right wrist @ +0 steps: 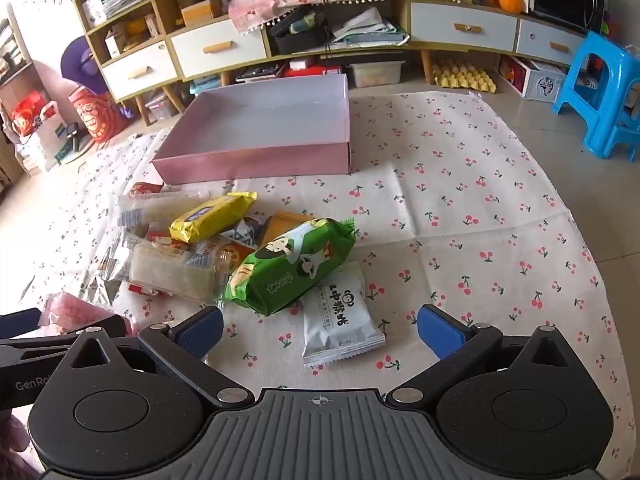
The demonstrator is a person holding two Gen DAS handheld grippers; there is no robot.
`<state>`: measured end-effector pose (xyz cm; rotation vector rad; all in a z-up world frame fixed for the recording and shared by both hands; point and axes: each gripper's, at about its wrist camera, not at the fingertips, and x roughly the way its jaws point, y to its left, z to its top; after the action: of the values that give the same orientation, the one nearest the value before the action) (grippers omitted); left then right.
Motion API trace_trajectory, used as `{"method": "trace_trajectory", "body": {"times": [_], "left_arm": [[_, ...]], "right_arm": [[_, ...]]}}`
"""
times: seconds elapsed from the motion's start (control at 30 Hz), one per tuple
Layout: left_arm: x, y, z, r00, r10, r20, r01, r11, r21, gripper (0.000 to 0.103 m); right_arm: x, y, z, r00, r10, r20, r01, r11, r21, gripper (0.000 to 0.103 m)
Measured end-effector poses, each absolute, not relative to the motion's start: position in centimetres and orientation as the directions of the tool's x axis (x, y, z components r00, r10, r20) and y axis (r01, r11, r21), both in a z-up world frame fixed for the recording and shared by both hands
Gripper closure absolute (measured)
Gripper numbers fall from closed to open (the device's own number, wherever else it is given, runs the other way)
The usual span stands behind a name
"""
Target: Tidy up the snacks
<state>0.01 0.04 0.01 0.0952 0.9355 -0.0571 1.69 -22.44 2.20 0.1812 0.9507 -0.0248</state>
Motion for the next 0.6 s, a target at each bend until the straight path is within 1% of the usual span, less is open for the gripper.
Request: {"method": "trace_trajectory", "body": {"times": [0.1,0.13,0.3,0.6], "left_arm": [[0.03,0.14,0.10,0.590,-0.017,-0.807,0.094,0.994,0.048,0.000],[-0.02,0.05,-0.02,0.597,0.001,-0.803,0.085,0.994,0.064,0.000],[-0.08,0.06,0.02,0.598,-0.001,-0.802,0.085,0.994,0.062,0.000],[-0.08,0.28,-0.09,0.597,-0.003,-0.802,0.087,0.994,0.061,0.000]], "right_arm": [[1.69,-21.67,2.33,0.583,0.061,-0.810,0.101,0.984,0.147,0.000],[1.97,-22.13,1.97,0.570,0.087,-0.817,0.090,0.982,0.167,0.000],[2.15,-21.48,2.12,0.559,0.072,-0.826,0.086,0.986,0.144,0.000],[1.89,-21.44,1.96,0.556,0.077,-0.828,0.078,0.987,0.143,0.000]]}}
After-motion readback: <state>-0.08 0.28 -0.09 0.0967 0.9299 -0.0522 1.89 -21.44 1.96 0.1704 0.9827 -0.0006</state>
